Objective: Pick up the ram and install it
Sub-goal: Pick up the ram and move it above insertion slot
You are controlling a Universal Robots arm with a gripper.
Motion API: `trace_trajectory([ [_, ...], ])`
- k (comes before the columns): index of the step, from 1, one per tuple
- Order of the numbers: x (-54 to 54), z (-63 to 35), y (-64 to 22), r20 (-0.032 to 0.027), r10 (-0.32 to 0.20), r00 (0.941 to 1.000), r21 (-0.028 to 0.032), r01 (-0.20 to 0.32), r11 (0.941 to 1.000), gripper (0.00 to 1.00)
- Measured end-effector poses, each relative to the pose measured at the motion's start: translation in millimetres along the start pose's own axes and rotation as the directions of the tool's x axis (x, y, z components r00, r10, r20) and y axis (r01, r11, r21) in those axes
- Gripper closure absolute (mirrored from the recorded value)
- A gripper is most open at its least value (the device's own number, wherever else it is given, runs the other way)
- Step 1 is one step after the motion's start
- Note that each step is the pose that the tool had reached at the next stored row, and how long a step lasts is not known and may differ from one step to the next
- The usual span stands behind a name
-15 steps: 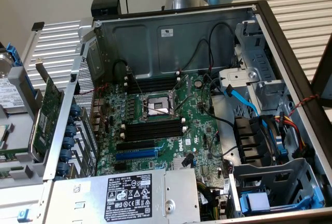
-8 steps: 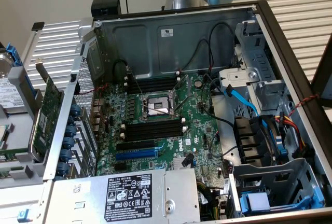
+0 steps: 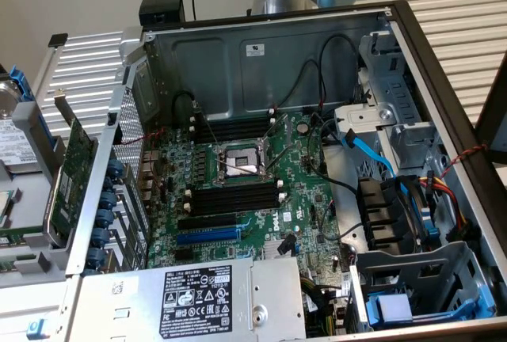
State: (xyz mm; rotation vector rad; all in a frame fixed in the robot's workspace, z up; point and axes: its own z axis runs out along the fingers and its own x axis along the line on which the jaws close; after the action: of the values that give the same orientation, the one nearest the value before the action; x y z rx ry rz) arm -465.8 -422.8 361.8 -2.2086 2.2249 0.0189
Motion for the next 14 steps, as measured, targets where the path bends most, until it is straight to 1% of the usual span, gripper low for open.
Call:
trace_trajectory([
  [3, 0.1, 4.1, 1.8, -0.0079, 0.0, 1.0, -0.0001, 0.0, 1.0, 0.58],
  [8, 0.3, 11.2, 13.0, -0.0171, 0.0, 0.9999, 0.0001, 0.0, 1.0, 0.58],
  [10, 0.4, 13.6, 16.2, -0.0226, 0.0, 0.9997, 0.0005, 0.0, 1.0, 0.58],
  [11, 0.4, 14.6, 17.3, -0.0244, 0.0, 0.9997, 0.0016, 0.0, 1.0, 0.58],
  [14, 0.3, 19.1, 20.8, -0.0252, 0.0, 0.9997, 0.0073, 0.0, 1.0, 0.58],
])
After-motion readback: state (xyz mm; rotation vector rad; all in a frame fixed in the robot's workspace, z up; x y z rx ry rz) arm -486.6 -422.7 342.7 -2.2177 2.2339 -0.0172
